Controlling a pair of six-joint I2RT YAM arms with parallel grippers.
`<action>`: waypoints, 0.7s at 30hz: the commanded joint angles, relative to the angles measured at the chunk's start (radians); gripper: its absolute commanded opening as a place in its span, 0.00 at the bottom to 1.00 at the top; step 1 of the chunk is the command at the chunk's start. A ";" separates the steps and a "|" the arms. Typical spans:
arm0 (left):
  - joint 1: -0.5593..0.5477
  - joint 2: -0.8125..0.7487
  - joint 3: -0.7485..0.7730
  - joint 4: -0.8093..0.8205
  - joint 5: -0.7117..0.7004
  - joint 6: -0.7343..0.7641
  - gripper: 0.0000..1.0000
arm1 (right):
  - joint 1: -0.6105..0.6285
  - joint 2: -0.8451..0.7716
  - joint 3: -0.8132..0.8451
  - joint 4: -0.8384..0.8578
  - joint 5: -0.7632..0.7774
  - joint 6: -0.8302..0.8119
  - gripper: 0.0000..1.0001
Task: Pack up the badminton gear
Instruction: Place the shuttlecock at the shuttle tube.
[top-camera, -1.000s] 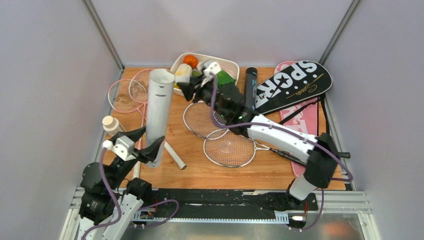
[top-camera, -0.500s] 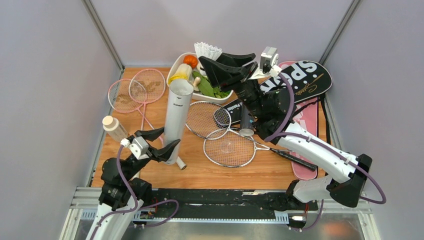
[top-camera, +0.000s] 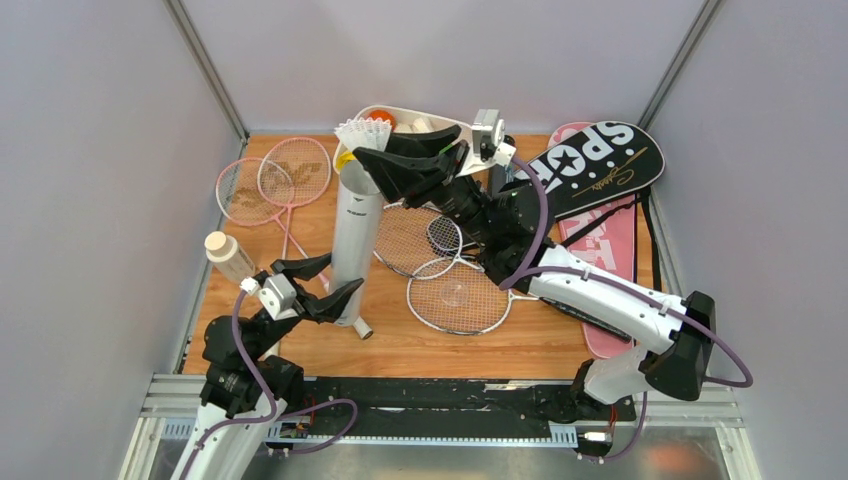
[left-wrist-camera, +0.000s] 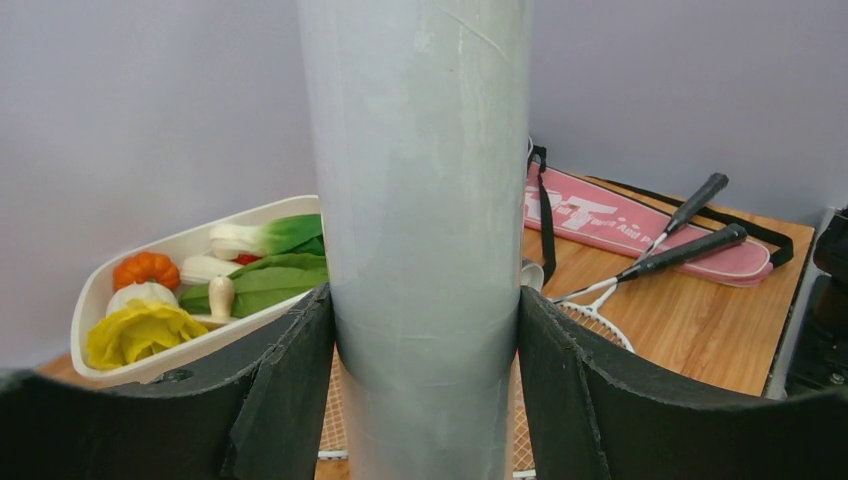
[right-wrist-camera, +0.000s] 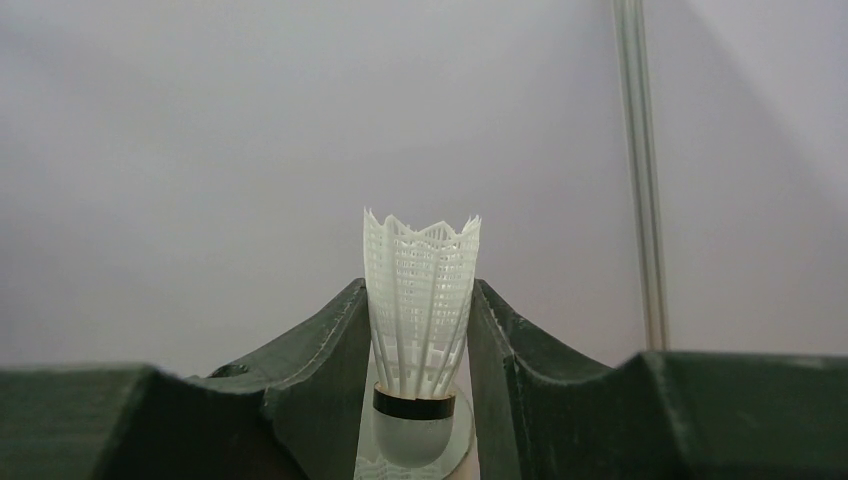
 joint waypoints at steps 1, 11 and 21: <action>0.001 0.006 0.017 0.069 -0.001 0.005 0.00 | 0.029 0.010 0.035 0.034 -0.032 -0.005 0.41; 0.001 0.011 0.018 0.086 -0.004 0.004 0.00 | 0.050 -0.015 -0.001 0.025 -0.016 -0.050 0.55; 0.000 0.001 0.016 0.094 0.005 0.013 0.00 | 0.049 -0.070 -0.047 -0.039 0.003 -0.082 0.74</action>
